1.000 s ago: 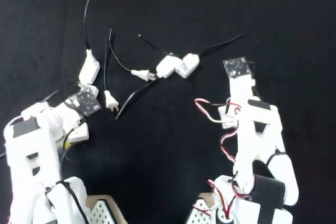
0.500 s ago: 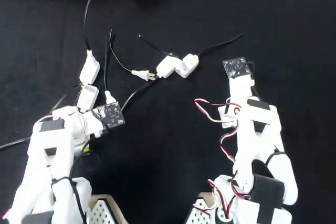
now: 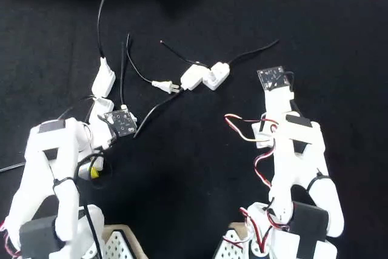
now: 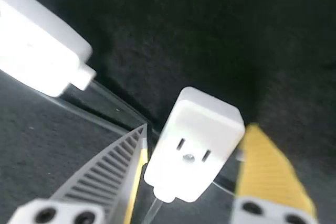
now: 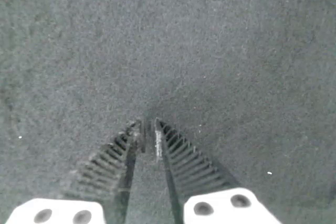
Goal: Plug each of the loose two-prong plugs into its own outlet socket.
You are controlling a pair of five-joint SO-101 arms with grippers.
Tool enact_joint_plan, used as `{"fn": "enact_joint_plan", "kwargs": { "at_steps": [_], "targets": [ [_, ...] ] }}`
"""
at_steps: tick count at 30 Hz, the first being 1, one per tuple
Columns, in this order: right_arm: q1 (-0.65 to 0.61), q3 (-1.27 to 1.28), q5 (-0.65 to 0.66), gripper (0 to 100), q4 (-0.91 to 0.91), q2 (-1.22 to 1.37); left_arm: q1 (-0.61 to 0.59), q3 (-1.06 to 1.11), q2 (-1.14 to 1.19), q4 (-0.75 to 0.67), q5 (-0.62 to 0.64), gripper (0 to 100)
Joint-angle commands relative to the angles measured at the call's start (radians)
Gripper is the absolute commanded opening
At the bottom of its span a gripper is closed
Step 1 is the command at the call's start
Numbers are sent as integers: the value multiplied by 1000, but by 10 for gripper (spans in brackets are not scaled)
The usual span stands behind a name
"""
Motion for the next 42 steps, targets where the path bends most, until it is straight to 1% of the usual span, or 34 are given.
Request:
{"fn": "enact_joint_plan", "kwargs": {
  "at_steps": [1, 4, 10, 13, 17, 19, 20, 23, 27, 29, 34, 38, 42],
  "targets": [
    [-14, -5, 8, 29, -14, 2, 12, -110, 0, 109, -15, 110],
    [-14, -5, 8, 29, -14, 2, 90, -145, 0, 144, 141, 30],
    [-14, -5, 8, 29, -14, 2, 306, -262, 0, 232, 491, 32],
    [-14, -5, 8, 29, -14, 2, 401, -278, 8, 190, 600, 32],
    [-14, -5, 8, 29, -14, 2, 503, -217, 12, 58, 698, 36],
    [-14, -5, 8, 29, -14, 2, 553, -160, 6, -6, 720, 46],
    [-14, -5, 8, 29, -14, 2, 572, -139, 11, -28, 729, 72],
    [-14, -5, 9, 29, -14, 2, 595, -88, 2, -87, 807, 189],
    [-14, -5, 9, 29, -14, 2, 593, -88, 0, -97, 822, 321],
    [-14, -5, 9, 29, -14, 2, 593, -88, 0, -97, 827, 357],
    [-14, -5, 9, 29, -14, 2, 593, -79, -2, -97, 822, 345],
    [-14, -5, 9, 29, -14, 2, 510, -102, -69, -104, 819, 345],
    [-14, -4, 9, 29, -14, 2, 467, -93, -181, -98, 819, 345]
  ]
}}
